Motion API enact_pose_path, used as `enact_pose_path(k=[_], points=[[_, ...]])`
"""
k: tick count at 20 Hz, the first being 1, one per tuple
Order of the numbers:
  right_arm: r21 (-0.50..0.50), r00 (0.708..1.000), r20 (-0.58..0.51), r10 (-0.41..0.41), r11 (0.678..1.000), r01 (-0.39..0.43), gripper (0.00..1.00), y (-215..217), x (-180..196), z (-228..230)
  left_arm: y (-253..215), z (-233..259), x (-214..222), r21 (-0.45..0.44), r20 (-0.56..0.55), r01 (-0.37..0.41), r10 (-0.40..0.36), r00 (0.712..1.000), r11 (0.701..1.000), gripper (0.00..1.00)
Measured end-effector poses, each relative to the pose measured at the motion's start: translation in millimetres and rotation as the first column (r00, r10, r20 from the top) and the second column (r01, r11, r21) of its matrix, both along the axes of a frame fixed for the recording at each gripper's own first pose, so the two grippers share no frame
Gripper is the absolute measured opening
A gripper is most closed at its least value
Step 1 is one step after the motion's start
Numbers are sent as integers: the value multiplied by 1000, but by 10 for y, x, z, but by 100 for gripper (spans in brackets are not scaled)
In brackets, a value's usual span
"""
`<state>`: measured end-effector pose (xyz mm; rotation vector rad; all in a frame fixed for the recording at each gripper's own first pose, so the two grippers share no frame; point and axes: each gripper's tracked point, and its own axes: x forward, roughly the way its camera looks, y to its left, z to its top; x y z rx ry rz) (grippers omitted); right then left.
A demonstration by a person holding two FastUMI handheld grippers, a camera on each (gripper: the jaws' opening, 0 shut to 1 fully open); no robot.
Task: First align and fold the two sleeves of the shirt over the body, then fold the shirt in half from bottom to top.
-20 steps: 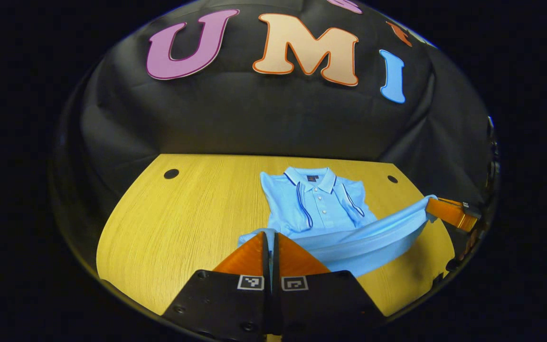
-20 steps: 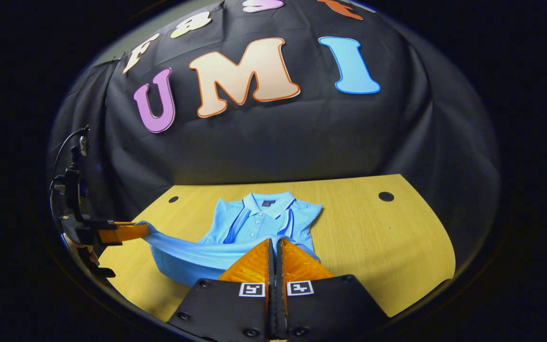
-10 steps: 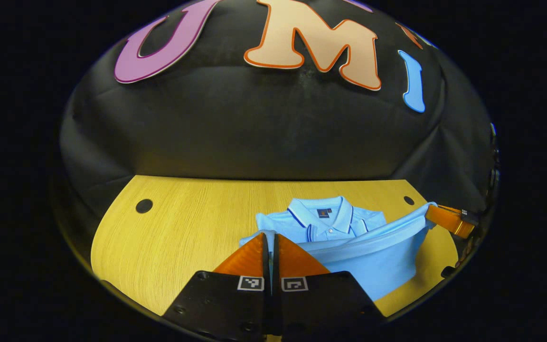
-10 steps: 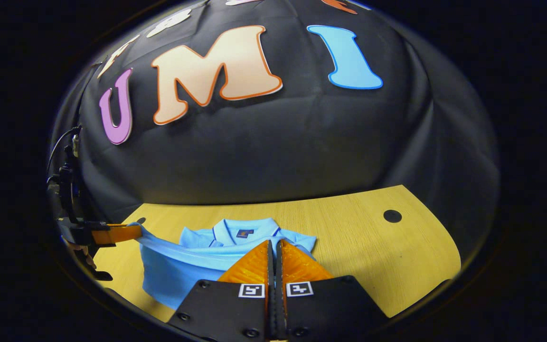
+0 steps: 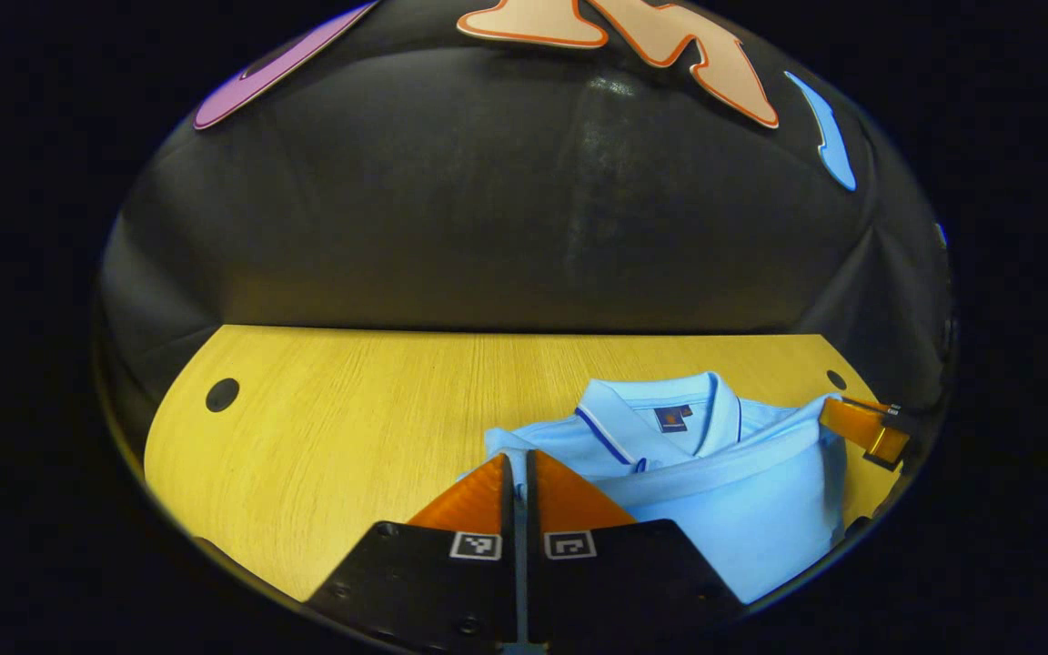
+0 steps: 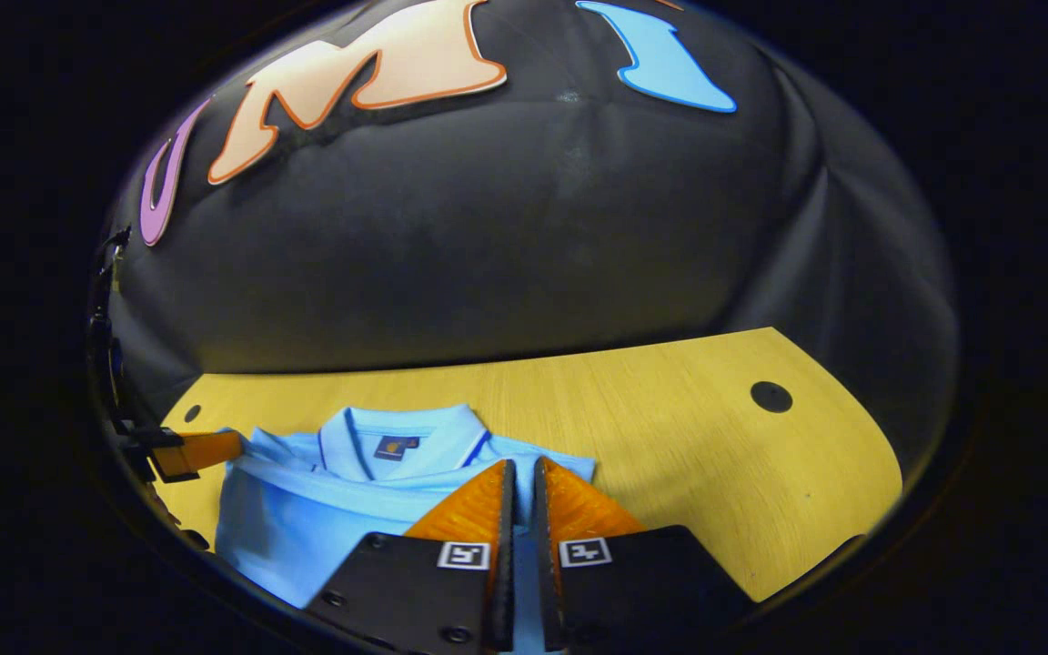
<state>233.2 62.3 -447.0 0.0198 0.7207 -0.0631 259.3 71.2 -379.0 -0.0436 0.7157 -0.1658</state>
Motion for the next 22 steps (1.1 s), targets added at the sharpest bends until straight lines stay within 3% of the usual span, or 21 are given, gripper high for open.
enact_pose_path(k=[3,4,10,16,22], points=[[-13,998,54,26,1000,-25,100,17,27,236,23,198,56,13,47,-22,21,999,1000,99],[-20,996,79,33,999,-31,99,5,-21,390,38,317,61,23,74,-31,29,997,999,94],[-45,963,259,78,997,-68,98,17,-256,1473,2,1288,-231,31,235,-57,48,971,998,96],[-60,900,413,137,991,-123,98,125,-739,2493,-189,2203,-794,15,385,-70,59,921,997,96],[-37,852,499,157,986,-160,100,152,-1399,3156,-361,2887,-1558,74,509,-59,13,860,996,95]])
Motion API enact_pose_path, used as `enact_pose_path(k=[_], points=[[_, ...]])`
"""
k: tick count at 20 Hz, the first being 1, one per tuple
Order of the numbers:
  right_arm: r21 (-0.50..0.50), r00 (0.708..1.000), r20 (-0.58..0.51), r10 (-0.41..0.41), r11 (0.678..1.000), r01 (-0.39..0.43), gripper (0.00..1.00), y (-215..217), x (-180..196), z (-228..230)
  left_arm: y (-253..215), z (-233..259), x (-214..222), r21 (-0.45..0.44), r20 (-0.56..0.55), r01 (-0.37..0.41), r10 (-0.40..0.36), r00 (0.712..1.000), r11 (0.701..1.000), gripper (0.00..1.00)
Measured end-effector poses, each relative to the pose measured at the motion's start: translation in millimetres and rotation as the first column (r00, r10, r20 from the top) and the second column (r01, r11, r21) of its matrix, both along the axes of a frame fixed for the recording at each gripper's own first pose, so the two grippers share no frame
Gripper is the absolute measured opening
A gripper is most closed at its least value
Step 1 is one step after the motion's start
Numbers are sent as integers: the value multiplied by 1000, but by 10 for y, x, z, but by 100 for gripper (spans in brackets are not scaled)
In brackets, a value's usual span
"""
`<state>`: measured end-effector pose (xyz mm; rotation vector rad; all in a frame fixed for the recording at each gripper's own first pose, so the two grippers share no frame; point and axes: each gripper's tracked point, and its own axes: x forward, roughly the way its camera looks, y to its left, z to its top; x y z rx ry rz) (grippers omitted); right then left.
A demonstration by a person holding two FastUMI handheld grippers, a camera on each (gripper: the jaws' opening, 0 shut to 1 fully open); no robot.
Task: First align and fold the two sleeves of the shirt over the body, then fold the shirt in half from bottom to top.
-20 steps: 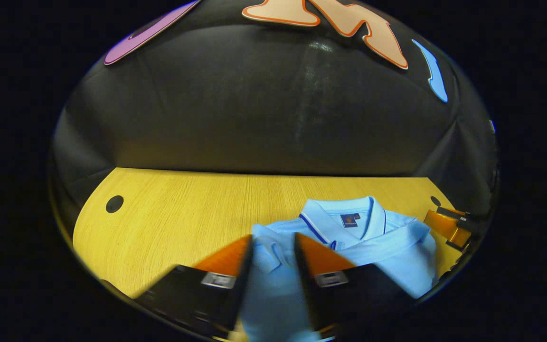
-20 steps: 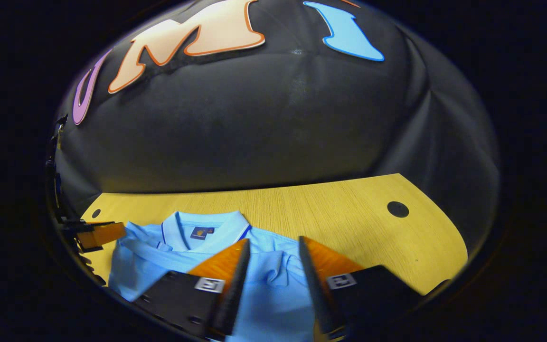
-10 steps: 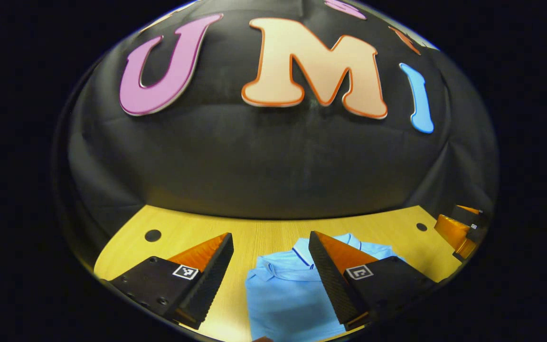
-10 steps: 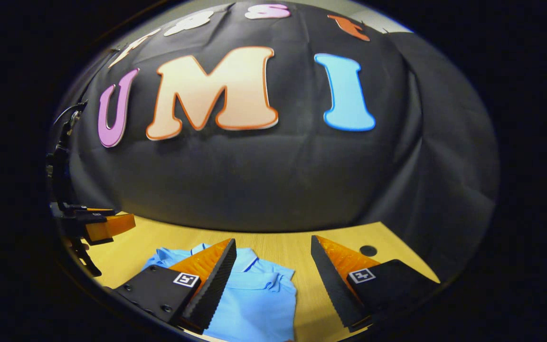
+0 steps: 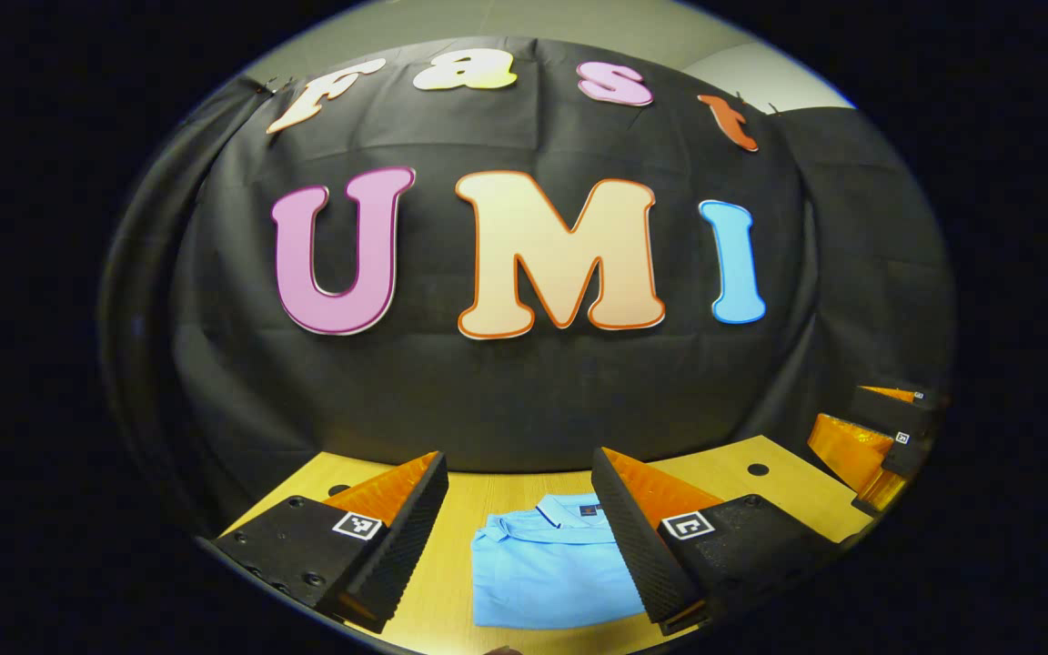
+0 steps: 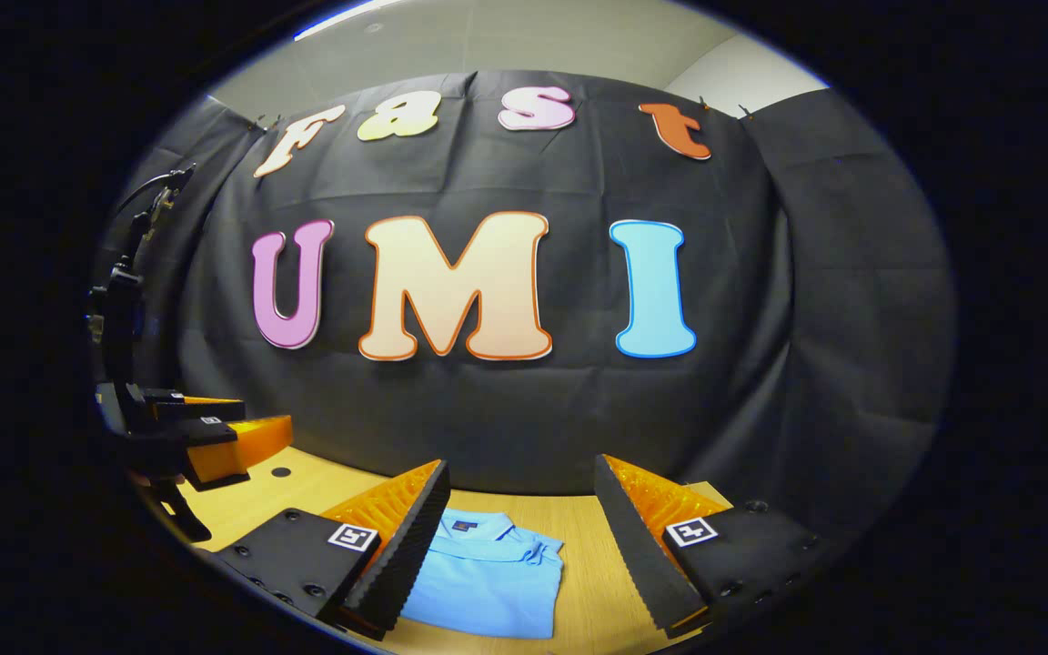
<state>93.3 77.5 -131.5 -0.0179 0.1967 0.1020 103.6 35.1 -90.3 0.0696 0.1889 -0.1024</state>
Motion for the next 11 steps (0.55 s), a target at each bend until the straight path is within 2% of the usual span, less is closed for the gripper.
enact_pose_path(k=[3,6,11], points=[[-8,999,30,18,1000,-18,99,-54,-324,168,24,164,-315,-3,34,-35,35,999,999,95],[32,999,52,11,999,-12,99,-98,-603,304,27,276,-563,-5,50,-47,47,998,999,95],[30,997,75,20,999,-22,98,-118,-753,438,88,445,-713,3,71,-57,57,996,998,95]])
